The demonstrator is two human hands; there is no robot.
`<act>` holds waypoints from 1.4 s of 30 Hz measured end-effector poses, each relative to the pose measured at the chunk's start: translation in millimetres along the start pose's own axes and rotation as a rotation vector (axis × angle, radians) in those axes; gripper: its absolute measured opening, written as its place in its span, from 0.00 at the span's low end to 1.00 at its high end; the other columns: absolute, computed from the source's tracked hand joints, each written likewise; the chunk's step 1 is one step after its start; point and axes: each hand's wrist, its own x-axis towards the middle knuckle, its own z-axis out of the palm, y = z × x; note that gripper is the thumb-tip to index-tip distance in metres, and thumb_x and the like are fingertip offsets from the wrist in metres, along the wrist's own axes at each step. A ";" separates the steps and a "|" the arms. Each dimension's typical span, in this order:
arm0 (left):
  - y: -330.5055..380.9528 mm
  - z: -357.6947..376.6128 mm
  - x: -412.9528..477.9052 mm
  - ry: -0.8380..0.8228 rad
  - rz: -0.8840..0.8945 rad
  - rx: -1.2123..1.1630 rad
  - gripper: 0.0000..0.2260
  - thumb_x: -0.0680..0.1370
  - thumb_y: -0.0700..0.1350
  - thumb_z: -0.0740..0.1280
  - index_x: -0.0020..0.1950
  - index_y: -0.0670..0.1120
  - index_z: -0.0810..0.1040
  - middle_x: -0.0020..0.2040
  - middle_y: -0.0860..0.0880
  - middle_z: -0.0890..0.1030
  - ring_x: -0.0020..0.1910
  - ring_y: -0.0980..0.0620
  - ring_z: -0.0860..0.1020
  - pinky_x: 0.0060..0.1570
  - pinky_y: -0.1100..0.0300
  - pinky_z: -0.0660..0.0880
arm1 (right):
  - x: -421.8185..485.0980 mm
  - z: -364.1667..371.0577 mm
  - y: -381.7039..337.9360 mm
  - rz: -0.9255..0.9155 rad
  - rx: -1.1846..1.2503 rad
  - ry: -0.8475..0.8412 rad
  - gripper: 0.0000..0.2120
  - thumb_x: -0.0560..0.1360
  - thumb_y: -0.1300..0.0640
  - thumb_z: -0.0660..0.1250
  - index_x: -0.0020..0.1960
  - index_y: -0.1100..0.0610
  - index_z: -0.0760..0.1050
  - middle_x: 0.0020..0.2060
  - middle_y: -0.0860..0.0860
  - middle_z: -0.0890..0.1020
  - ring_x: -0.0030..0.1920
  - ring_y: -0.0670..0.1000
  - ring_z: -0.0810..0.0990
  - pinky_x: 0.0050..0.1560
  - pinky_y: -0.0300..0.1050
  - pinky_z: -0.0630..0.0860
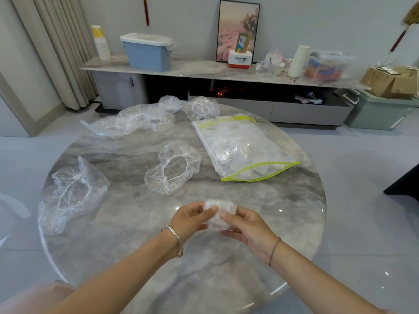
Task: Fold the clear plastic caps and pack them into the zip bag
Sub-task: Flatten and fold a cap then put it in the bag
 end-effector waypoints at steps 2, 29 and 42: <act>-2.3 5.7 6.2 0.056 -0.011 0.026 0.08 0.73 0.45 0.71 0.50 0.45 0.79 0.37 0.53 0.83 0.36 0.60 0.80 0.40 0.67 0.76 | 0.6 -4.8 0.6 0.035 0.054 0.083 0.09 0.73 0.63 0.69 0.53 0.62 0.80 0.43 0.57 0.83 0.41 0.50 0.82 0.38 0.38 0.79; 17.4 62.7 204.8 0.093 0.680 1.414 0.23 0.83 0.41 0.53 0.77 0.49 0.52 0.77 0.51 0.57 0.74 0.50 0.58 0.70 0.59 0.54 | 173.0 -130.1 -14.7 -0.516 -1.402 0.399 0.34 0.73 0.37 0.42 0.68 0.52 0.71 0.67 0.51 0.72 0.70 0.56 0.66 0.73 0.53 0.55; 6.9 -15.1 155.3 0.322 0.317 1.569 0.36 0.74 0.67 0.37 0.77 0.48 0.40 0.78 0.49 0.42 0.76 0.46 0.43 0.73 0.49 0.41 | 160.4 -131.8 -22.0 -0.226 -1.573 0.383 0.30 0.79 0.41 0.40 0.76 0.54 0.54 0.77 0.51 0.53 0.77 0.52 0.47 0.75 0.50 0.41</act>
